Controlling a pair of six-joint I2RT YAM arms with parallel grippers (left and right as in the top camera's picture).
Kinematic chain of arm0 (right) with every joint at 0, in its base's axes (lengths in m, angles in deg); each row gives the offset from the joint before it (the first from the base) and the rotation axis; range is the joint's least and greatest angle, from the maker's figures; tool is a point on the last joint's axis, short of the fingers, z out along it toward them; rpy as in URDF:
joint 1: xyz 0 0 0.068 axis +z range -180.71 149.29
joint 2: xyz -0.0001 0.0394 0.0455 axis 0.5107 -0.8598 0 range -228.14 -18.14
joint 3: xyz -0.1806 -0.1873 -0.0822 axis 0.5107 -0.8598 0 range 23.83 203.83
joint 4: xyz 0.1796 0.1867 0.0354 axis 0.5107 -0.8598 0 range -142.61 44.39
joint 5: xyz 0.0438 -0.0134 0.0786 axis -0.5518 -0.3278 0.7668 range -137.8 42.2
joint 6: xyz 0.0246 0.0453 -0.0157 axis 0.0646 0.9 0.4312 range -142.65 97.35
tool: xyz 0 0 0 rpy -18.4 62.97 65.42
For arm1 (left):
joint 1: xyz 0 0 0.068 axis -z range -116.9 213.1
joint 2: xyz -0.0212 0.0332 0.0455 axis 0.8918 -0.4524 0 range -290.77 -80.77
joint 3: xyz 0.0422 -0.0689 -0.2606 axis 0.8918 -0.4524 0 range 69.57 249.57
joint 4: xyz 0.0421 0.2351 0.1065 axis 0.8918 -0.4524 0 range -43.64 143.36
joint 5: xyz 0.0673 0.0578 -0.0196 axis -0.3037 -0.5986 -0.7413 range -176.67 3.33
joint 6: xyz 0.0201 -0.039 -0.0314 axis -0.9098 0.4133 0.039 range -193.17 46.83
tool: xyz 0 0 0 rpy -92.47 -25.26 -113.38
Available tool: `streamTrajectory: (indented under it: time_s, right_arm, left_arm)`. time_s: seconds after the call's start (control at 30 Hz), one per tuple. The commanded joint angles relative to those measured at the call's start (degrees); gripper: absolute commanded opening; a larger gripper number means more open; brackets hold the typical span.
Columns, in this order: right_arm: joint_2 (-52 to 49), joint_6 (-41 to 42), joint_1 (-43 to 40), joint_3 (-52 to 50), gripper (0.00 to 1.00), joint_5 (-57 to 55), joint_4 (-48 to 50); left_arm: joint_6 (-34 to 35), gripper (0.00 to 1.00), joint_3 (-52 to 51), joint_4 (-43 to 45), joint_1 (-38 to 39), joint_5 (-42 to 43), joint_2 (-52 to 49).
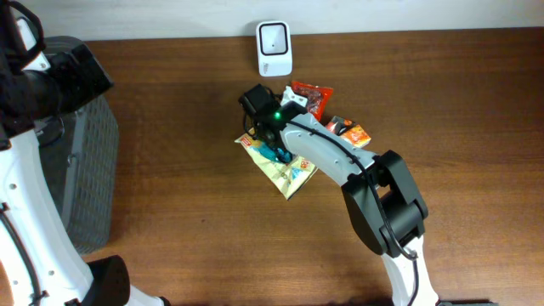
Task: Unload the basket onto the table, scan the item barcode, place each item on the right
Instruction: 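Grasp the Listerine bottle with the right gripper and lift it, then hold the bottle barcode over the white scanner, then carry it right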
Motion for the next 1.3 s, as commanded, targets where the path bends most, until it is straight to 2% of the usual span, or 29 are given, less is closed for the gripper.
streamTrajectory:
  time_s: [0.0,0.2,0.33,0.4,0.5,0.63,0.8,1.0,1.27]
  right_arm:
    - [-0.7,-6.3,-0.1,4.7,0.61,-1.8,-1.1]
    - [-0.6,-15.8,-0.1,10.2,0.61,-5.6,-0.5]
    - [-0.7,-30.9,-0.8,11.7,0.61,-9.8,10.8]
    - [-0.7,-32.9,-2.4,11.7,0.61,-9.7,16.9]
    - [-0.9,-32.2,-5.4,11.7,0.60,-8.3,24.4]
    - [-2.1,-27.5,-9.1,11.7,0.60,2.1,37.5]
    - [-6.8,-24.5,-9.3,11.7,0.61,4.2,49.7]
    - [-8.6,-12.0,-9.4,11.7,0.60,0.5,53.8]
    - [-7.0,-12.0,-12.0,12.7,0.60,-2.0,53.5]
  left_arm:
    - [0.7,0.99,0.2,0.1,-0.1,0.2,0.0]
    - [0.7,0.99,0.2,0.1,-0.1,0.2,0.0]
    - [0.7,0.99,0.2,0.1,-0.1,0.2,0.0]
    - [0.7,0.99,0.2,0.1,-0.1,0.2,0.0]
    - [0.7,0.99,0.2,0.1,-0.1,0.2,0.0]
    - [0.7,0.99,0.2,0.1,-0.1,0.2,0.0]
    - [0.7,0.99,0.2,0.1,-0.1,0.2,0.0]
    - [0.7,0.99,0.2,0.1,-0.1,0.2,0.0]
    - [0.7,0.99,0.2,0.1,-0.1,0.2,0.0]
